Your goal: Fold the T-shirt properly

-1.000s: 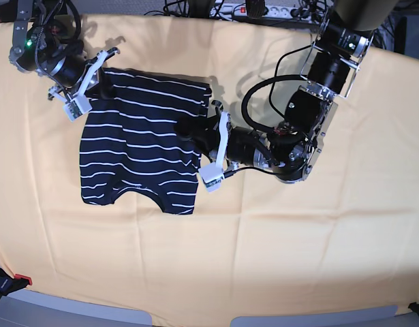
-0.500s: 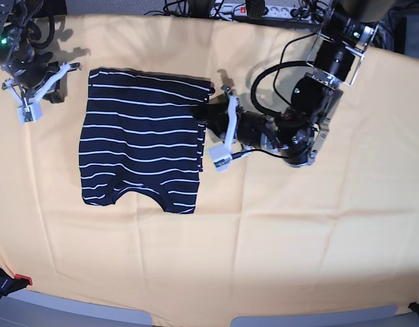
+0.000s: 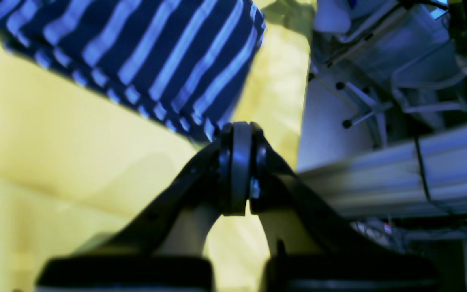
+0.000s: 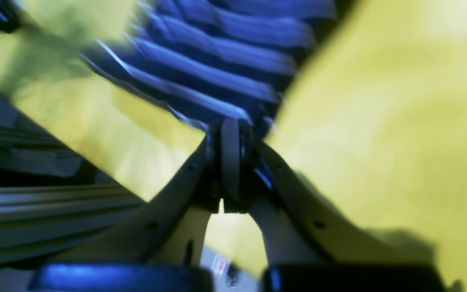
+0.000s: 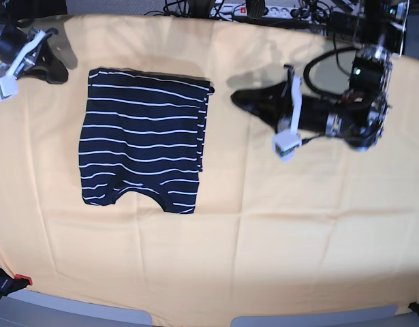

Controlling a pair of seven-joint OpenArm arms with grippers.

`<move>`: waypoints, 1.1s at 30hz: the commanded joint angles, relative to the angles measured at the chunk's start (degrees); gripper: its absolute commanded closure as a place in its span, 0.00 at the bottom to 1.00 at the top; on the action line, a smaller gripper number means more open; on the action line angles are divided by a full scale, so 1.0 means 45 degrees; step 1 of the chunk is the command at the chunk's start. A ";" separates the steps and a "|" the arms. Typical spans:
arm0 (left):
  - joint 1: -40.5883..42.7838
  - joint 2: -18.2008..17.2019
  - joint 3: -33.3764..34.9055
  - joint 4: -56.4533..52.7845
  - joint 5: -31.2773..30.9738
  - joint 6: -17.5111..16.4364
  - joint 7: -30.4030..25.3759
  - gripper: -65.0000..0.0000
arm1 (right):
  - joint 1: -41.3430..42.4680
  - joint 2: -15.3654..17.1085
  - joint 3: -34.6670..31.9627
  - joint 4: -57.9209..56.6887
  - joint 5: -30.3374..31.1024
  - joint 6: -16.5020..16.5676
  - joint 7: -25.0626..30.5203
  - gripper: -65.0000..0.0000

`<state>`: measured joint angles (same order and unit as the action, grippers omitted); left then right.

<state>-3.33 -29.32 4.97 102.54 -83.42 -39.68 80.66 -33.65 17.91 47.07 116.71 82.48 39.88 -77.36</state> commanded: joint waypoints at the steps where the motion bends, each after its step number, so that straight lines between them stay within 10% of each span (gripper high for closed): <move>1: 0.0262 -0.0330 -0.0364 0.0733 -0.0352 -0.0071 -0.0147 1.00 | -0.0311 0.0219 0.0277 0.0238 0.0561 0.0027 0.0403 1.00; 7: 0.3886 -0.1579 -0.2584 0.3599 -0.0352 -0.0071 -0.0147 1.00 | -0.2482 0.0214 0.0811 0.0272 0.0561 0.0027 0.0262 1.00; 19: 1.2964 -0.1603 -0.8145 0.5731 -0.0352 0.0724 -0.0147 1.00 | -0.7708 0.0214 0.1452 0.0860 0.0561 0.0027 -0.0586 1.00; 28: 1.6276 -0.0029 -0.7227 0.3672 0.3954 0.0884 -0.2288 1.00 | -0.9189 0.0219 -0.0457 -0.0811 0.0561 0.0027 -0.0228 1.00; 33: 1.5460 0.0204 -0.5275 0.0850 0.5013 0.0879 -0.3541 1.00 | -0.8612 0.0257 -0.3128 -0.2497 -0.2939 0.0027 0.2545 1.00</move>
<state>65.21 -28.23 -18.41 105.58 -60.01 -35.24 64.66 -71.46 18.61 32.32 104.86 67.70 39.77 -66.11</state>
